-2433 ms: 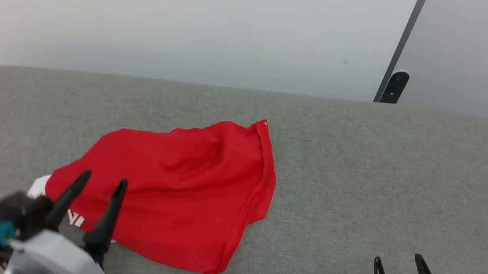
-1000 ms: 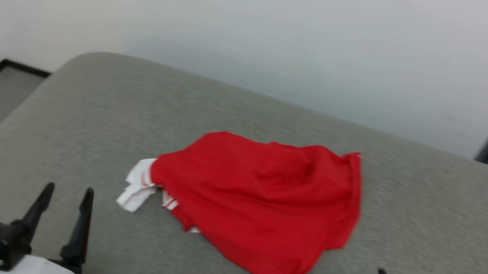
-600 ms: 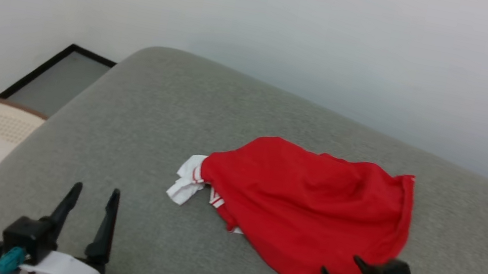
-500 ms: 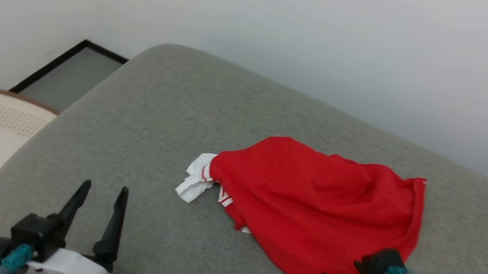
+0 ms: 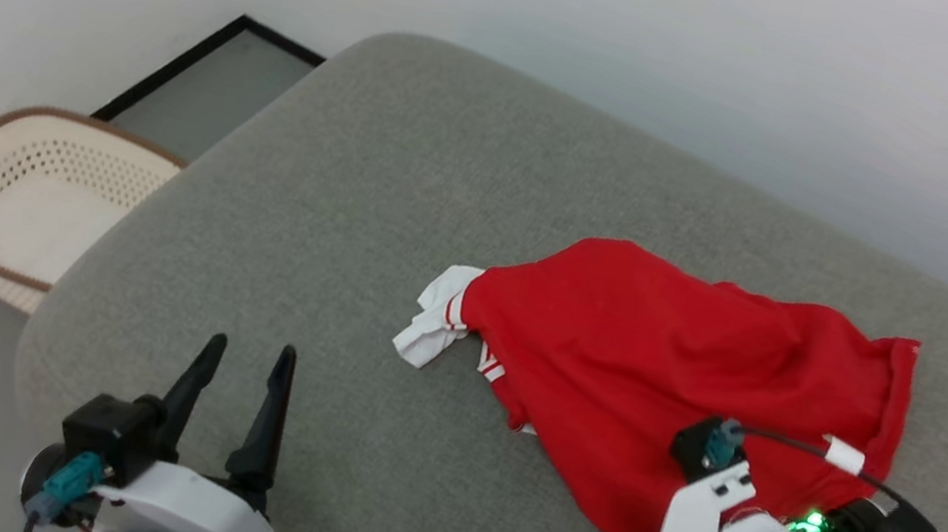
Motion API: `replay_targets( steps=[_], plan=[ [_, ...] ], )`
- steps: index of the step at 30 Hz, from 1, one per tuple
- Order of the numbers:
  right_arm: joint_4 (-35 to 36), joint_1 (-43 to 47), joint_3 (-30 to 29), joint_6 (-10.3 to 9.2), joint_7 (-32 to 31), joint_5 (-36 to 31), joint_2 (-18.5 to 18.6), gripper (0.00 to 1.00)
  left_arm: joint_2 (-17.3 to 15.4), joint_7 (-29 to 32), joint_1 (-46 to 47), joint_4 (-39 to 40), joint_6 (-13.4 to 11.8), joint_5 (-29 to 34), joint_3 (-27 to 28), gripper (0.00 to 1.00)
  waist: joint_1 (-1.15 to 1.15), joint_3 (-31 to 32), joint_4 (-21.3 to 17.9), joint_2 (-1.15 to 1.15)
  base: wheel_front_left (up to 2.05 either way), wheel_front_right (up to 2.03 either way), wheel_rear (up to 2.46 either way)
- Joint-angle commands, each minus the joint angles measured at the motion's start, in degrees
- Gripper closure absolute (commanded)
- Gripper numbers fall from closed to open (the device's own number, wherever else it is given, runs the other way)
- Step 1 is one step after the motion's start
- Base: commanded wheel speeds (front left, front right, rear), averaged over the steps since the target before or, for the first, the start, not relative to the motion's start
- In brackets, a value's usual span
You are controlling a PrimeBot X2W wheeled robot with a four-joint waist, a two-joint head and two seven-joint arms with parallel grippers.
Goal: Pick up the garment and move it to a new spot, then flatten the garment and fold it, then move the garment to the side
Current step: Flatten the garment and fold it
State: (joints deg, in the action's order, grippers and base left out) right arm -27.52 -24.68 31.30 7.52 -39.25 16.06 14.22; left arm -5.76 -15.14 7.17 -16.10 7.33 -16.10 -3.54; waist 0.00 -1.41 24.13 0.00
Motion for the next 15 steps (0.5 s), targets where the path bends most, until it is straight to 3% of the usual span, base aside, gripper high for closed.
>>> replay_targets(
  steps=[1, 4, 5, 6, 7, 15],
  plan=[
    [-1.55, -1.54, -0.37, -0.06, -0.81, 0.64, -0.82, 0.00, 0.14, 0.00, 0.76, -0.08, 0.16, -0.29, -0.23, 0.00, 0.00, -1.41, 0.84, 0.00, 0.00, 0.00, 0.00],
    [-4.54, -4.29, 0.24, -0.06, -0.50, -0.56, -0.87, 0.00, 0.48, 0.00, 1.39, -0.15, 0.15, -0.73, -1.00, 0.00, 0.00, -2.32, 1.45, 0.00, 0.00, 0.00, 0.00],
    [-5.65, -4.73, 0.19, -0.06, -0.27, -0.71, -1.24, 0.25, 0.51, 0.00, 1.57, -0.25, 0.15, -0.84, -1.20, 0.00, 0.00, -2.41, 1.59, 0.00, 0.00, 0.00, 0.00],
    [-6.45, -5.08, 0.25, -0.06, -0.18, -0.42, -1.89, 0.78, 0.49, 0.00, 1.70, -0.25, 0.15, -0.94, -1.35, 0.00, 0.00, -2.45, 1.69, 0.00, 0.00, 0.00, 0.00],
    [-7.33, -5.66, 0.19, -0.06, -0.18, -0.01, -2.36, 1.00, 0.51, 0.00, 1.79, -0.19, 0.16, -1.09, -1.41, 0.00, 0.00, -2.49, 1.75, 0.00, 0.00, 0.00, 0.00],
    [-9.85, -9.30, -0.08, -0.06, 1.86, 2.13, -2.07, 1.00, 0.42, 0.00, 1.14, 0.11, 0.16, -1.68, -1.12, 0.00, 0.00, -2.33, 1.42, 0.00, 0.00, 0.00, 0.00]
  ],
)
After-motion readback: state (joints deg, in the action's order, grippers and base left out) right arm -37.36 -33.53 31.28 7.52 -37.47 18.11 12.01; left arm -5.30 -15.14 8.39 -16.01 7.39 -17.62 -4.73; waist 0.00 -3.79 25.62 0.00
